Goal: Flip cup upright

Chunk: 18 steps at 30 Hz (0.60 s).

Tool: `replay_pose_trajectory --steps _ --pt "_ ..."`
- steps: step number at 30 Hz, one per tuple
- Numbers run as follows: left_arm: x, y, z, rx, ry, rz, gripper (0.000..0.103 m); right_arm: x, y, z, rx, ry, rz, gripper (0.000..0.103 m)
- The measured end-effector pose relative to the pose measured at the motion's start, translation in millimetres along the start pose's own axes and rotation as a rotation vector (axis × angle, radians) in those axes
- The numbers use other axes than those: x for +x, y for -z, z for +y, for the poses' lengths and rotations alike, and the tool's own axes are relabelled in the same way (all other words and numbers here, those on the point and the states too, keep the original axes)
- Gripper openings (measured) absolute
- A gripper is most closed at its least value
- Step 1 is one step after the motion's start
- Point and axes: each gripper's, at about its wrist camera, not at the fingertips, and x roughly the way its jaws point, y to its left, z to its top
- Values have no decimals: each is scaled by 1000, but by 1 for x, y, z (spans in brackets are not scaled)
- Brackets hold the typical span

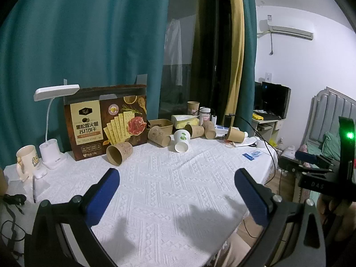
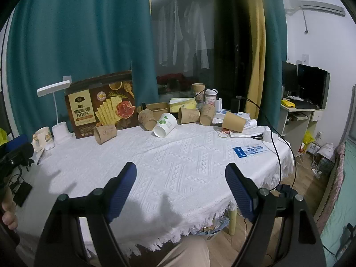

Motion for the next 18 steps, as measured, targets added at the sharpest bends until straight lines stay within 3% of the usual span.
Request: replay_pose_trajectory --steps 18 --pt "1 -5 -3 0 -1 -4 103 -1 -4 1 -3 -8 -4 80"
